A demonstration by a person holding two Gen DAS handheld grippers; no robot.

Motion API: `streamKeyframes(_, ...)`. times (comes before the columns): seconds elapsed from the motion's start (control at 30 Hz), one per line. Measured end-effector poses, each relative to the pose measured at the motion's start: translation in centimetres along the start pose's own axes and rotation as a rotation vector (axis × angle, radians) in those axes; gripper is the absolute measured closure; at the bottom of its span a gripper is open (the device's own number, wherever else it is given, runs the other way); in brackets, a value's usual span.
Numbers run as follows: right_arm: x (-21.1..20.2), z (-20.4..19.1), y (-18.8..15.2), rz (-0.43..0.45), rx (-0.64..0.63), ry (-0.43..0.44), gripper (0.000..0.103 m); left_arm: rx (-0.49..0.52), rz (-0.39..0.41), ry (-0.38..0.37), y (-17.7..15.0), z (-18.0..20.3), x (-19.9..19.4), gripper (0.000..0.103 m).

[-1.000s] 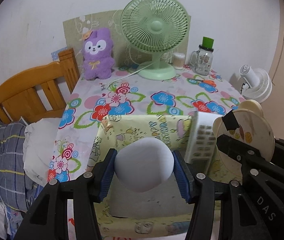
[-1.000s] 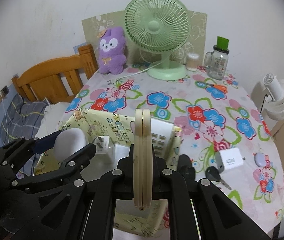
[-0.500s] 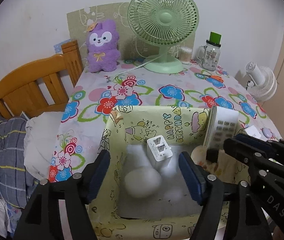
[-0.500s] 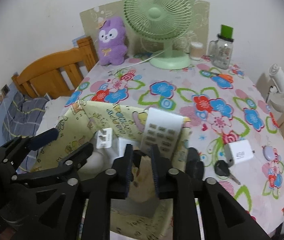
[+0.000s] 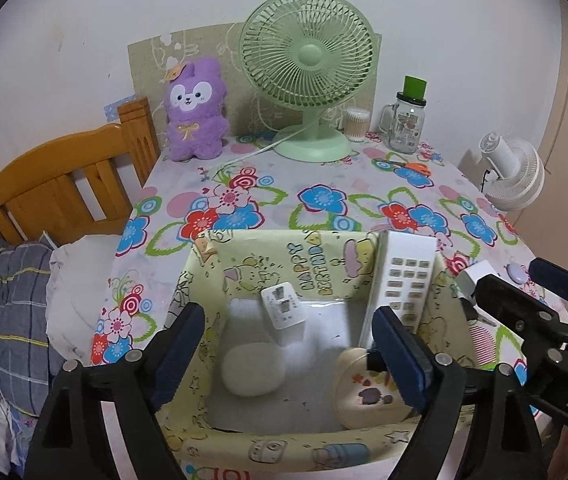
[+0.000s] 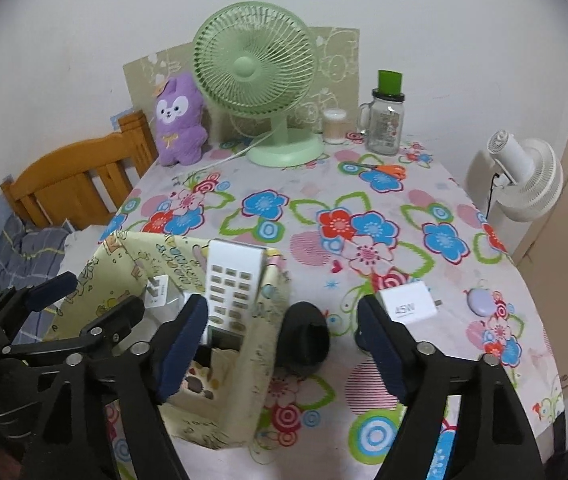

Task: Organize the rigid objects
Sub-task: 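Lower the white case into the fabric box with the left tool while the right tool drops the coaster in, then move both tools open from the box toward the white charger and lavender puck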

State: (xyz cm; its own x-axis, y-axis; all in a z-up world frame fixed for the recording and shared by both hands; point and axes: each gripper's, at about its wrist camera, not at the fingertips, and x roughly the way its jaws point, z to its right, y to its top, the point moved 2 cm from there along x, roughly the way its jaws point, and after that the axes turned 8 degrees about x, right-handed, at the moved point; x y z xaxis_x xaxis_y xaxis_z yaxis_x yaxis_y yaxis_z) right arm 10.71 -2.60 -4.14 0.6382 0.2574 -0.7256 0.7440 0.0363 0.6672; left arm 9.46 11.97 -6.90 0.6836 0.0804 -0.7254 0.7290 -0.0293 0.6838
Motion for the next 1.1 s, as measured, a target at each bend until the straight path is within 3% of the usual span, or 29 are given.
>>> streamKeyframes(0.47,-2.9,3.7,0.0,0.044,0.014,-0.023,0.007,0.029,0.037,-0.006,0.8,3.5,-1.9,0.011)
streamKeyframes(1.1,-5.7,9.0,-0.1,0.065,0.054,-0.066,0.006,0.058,0.052,-0.051,1.5,8.8,-2.9,0.010)
